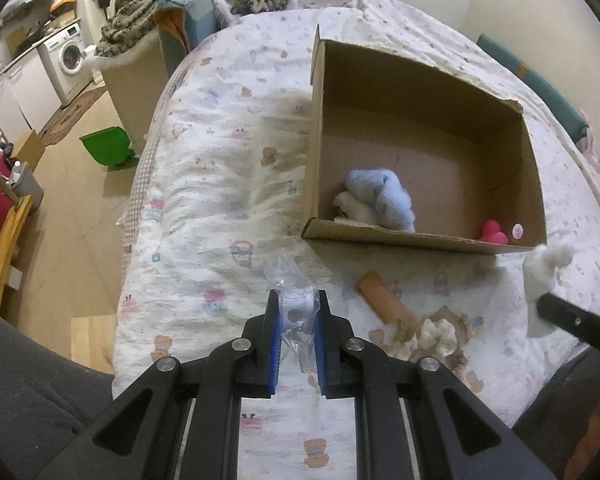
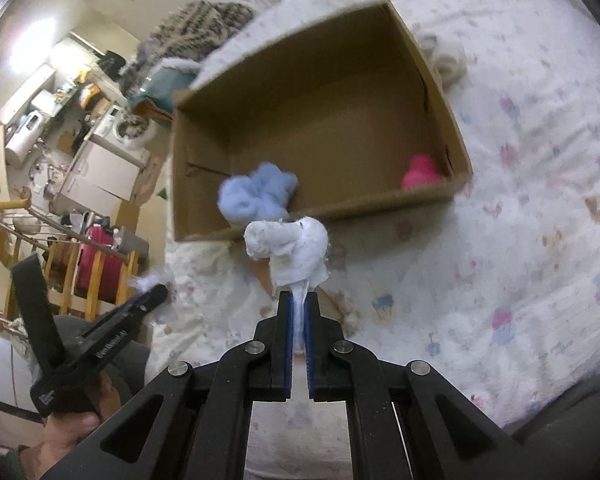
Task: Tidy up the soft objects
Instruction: 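Carry the plastic bag and white sock over the box with both tools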
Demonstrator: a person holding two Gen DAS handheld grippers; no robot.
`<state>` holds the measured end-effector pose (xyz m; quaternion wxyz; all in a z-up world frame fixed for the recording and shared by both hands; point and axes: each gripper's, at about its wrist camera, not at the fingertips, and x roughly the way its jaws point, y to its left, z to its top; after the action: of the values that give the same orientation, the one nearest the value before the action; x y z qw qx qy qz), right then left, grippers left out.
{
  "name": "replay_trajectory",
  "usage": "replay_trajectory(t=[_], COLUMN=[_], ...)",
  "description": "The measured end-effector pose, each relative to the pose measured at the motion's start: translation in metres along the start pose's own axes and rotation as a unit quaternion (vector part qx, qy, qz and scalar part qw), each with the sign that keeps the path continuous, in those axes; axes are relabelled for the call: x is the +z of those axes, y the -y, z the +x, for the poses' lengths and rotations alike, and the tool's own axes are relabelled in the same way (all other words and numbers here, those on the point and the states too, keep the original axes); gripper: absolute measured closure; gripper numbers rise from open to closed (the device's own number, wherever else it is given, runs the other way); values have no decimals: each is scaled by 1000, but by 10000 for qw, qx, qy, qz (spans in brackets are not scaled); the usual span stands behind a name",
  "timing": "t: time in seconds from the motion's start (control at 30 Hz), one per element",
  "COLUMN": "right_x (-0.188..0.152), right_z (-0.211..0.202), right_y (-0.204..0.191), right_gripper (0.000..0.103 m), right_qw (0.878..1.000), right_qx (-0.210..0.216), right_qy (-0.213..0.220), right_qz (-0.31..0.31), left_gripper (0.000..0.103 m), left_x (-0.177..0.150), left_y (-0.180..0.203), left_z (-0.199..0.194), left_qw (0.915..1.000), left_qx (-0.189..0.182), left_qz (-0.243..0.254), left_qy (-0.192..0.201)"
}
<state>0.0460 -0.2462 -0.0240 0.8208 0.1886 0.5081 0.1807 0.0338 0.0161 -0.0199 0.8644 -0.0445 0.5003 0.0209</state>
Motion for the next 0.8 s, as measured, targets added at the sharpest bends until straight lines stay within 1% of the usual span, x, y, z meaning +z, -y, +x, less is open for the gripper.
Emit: replay_trajectory(t=[0.1, 0.17, 0.4, 0.5, 0.57, 0.7, 0.8], right_x=[3, 6, 31, 47, 58, 79, 89], right_z=[-7, -11, -25, -20, -15, -3, 10], right_y=[-5, -6, -5, -4, -5, 0, 2], right_gripper=[96, 96, 96, 96, 96, 96, 96], right_qw=[9998, 9995, 9978, 9975, 9975, 9977, 9979], right_qx=[11, -18, -30, -85, -131, -197, -281], right_qy=[182, 289, 658, 697, 675, 638, 571], right_qz=[-88, -98, -78, -127, -135, -113, -133], left_gripper=[90, 90, 90, 90, 90, 90, 90], left_x=[3, 8, 46, 65, 78, 93, 100], left_y=[5, 11, 40, 51, 61, 78, 92], left_z=[-7, -13, -26, -25, -20, -8, 1], left_qw=[9999, 9998, 9976, 9964, 9961, 9957, 9945], left_qx=[-81, -77, -167, -228, -247, -265, -194], left_qz=[9, 101, 482, 576, 621, 712, 882], left_qy=[80, 147, 464, 574, 569, 523, 531])
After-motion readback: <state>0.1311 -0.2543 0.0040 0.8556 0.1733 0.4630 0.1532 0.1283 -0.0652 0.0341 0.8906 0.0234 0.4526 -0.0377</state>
